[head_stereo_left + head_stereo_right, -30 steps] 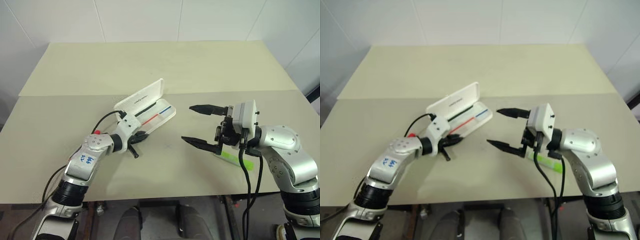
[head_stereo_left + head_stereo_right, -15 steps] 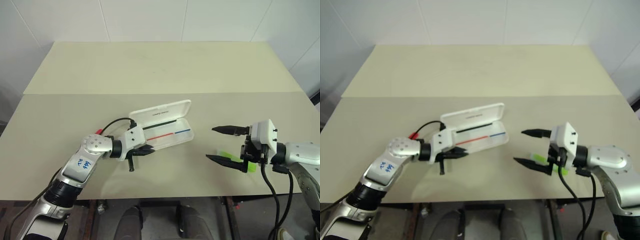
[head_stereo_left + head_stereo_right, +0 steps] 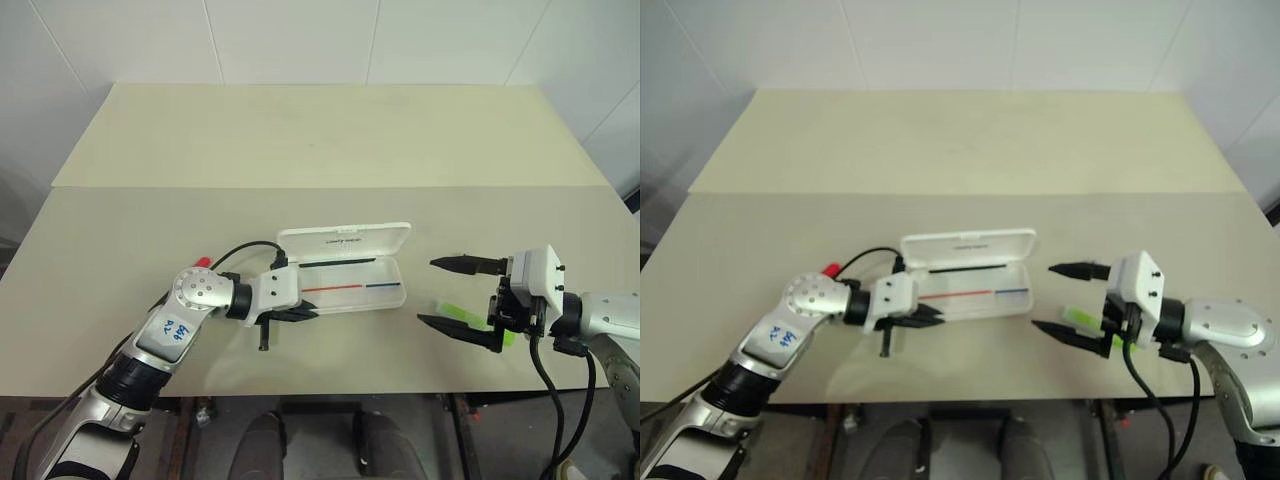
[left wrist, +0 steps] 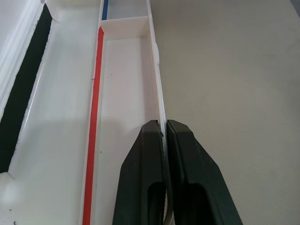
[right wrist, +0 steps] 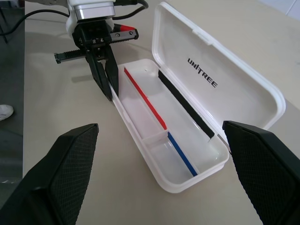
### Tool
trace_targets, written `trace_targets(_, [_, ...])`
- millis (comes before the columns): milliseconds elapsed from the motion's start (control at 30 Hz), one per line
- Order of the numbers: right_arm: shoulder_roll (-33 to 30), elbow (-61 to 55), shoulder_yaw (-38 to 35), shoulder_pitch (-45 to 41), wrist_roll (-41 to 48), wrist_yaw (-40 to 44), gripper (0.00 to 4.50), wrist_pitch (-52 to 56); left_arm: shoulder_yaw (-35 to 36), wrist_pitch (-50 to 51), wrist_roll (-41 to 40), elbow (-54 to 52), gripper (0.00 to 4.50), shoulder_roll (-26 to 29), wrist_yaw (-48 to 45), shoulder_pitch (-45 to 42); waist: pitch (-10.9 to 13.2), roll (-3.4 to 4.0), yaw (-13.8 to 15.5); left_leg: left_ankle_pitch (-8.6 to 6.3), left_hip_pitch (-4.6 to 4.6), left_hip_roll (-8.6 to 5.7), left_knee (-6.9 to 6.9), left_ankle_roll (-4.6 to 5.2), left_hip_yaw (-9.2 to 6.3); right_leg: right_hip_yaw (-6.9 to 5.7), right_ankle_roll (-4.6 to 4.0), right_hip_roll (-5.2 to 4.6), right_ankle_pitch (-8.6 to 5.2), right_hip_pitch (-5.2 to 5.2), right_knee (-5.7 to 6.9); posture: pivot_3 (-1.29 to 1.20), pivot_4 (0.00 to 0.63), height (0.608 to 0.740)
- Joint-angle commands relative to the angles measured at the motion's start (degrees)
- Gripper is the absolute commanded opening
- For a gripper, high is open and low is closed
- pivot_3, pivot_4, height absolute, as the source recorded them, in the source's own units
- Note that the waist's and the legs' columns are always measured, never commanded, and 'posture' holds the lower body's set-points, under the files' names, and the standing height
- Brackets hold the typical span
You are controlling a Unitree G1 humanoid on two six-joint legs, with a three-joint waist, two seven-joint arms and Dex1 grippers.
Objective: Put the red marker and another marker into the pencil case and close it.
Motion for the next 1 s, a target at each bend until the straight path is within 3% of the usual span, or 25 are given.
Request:
trace_targets(33, [0.3, -2.1, -0.2, -0.6, 1.2, -0.9, 4.50, 0.0, -1.4, -0.8, 0.2, 0.3, 0.02, -0.5, -1.7, 0.2, 0.0, 0.00, 0.0, -0.01, 0.00, 0.00, 0.04, 0.01, 0.00, 0.01, -0.01, 0.00, 0.00, 0.01, 0.00, 0.00, 0.150, 0.740])
trace_targets(167, [1.1, -2.1, 1.1, -1.6, 0.9, -1.6, 4.50, -0.1, -1.6, 1.0, 0.1, 0.0, 0.02, -0.2, -2.4, 0.1, 0.0, 0.00, -0.1, -0.01, 0.00, 0.00, 0.08, 0.02, 0.02, 0.04, -0.02, 0.00, 0.00, 0.02, 0.01, 0.00, 0.150, 0.740])
trace_targets(200, [1.2, -2.0, 1.3, -1.8, 0.8, -1.7, 4.50, -0.2, -1.6, 1.3, 0.0, -0.2, 0.61, -0.3, -2.5, 0.1, 0.0, 0.00, -0.1, -0.01, 0.00, 0.00, 0.08, 0.03, 0.02, 0.04, -0.01, 0.00, 0.00, 0.02, 0.02, 0.00, 0.150, 0.740])
trace_targets(400, [1.7, -1.6, 2.2, -2.4, 0.7, -2.2, 4.50, -0.4, 0.3, 4.0, -1.9, -2.2, 2.52, -1.4, -2.1, -0.1, 0.0, 0.00, -0.1, -0.02, -0.01, 0.00, 0.16, 0.03, 0.01, 0.04, -0.02, 0.01, 0.00, 0.02, 0.07, 0.00, 0.150, 0.740])
trace_targets(767, [3.1, -0.5, 3.9, -3.5, 0.3, -2.7, 4.50, -0.7, 6.4, 10.4, -9.4, -9.6, 2.52, -0.6, -1.6, 0.7, 0.0, 0.00, -0.2, -0.02, -0.01, 0.01, 0.22, 0.04, 0.01, 0.07, -0.02, 0.04, 0.00, 0.00, 0.16, 0.00, 0.150, 0.740])
trace_targets(867, [3.5, -0.2, 4.5, -3.7, 0.2, -2.6, 4.50, -0.7, 10.1, 12.5, -14.2, -13.2, 3.09, 0.1, -2.5, 1.9, 0.0, 0.00, -0.3, -0.02, -0.01, 0.01, 0.22, 0.05, 0.01, 0.08, -0.02, 0.04, 0.00, 0.00, 0.15, 0.00, 0.150, 0.740])
trace_targets(1000, [3.9, 0.2, 4.8, -5.1, 0.7, -2.6, 4.50, -0.4, 15.1, 16.4, -21.3, -19.0, 4.40, 3.6, -4.6, 5.2, 0.0, 0.00, -0.7, -0.02, 0.00, 0.02, 0.20, 0.05, 0.00, 0.07, -0.02, 0.05, 0.00, -0.01, 0.15, 0.00, 0.150, 0.740])
